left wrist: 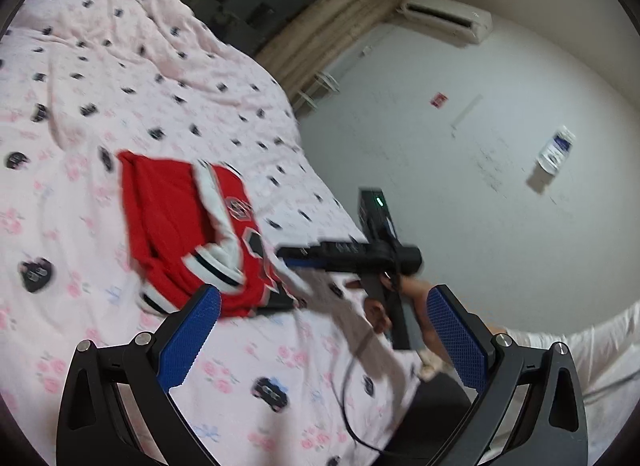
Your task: Fold clothes
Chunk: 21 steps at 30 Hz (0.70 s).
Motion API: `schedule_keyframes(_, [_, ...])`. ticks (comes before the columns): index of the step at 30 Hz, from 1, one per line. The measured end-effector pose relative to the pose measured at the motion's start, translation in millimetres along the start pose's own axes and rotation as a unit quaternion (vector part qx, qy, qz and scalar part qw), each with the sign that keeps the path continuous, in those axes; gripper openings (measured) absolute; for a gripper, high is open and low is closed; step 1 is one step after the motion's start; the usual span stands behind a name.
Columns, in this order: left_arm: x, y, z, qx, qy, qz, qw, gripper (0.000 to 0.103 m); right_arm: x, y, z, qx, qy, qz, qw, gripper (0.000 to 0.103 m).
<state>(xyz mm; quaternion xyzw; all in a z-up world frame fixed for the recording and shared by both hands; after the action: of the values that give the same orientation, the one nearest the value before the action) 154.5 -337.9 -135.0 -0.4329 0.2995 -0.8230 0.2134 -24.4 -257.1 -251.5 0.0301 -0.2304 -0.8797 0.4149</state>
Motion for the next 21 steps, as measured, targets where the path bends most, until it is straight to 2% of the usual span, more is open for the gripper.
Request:
schedule_keyframes(4, [9, 23, 1, 0.032, -0.018, 0.031, 0.9988, 0.102, -2, 5, -12, 0.026, 0.019, 0.0, 0.999, 0.053])
schedule_keyframes(7, [10, 44, -7, 0.051, -0.021, 0.063, 0.9964, 0.102, -1, 3, -17, 0.039, 0.018, -0.009, 0.999, 0.056])
schedule_keyframes(13, [7, 73, -22, 0.06, -0.023, 0.1, 0.9929, 0.102, -2, 3, -17, 0.052, 0.017, -0.003, 0.999, 0.057])
schedule_keyframes(17, [0, 84, -27, 0.059, -0.027, 0.117, 0.991, 0.102, -2, 4, -18, 0.075, 0.019, 0.002, 0.997, 0.071])
schedule_keyframes(21, [-7, 89, -25, 0.051, -0.043, 0.119, 0.9907, 0.102, 2, 7, -25, 0.094, 0.016, 0.001, 0.995, 0.08])
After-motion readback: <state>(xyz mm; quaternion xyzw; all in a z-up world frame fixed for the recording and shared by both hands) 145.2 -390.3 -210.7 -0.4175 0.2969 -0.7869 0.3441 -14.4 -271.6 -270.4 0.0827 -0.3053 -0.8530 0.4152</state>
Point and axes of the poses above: each gripper's, at about its wrist camera, not at the fingertips, and z roughly against the way its jaws point, y to its left, x to its top, the point moved 5 cm from there along -z, roughly the way its jaws point, and after that the axes turned 15 degrees about y, right-handed, at the moved point
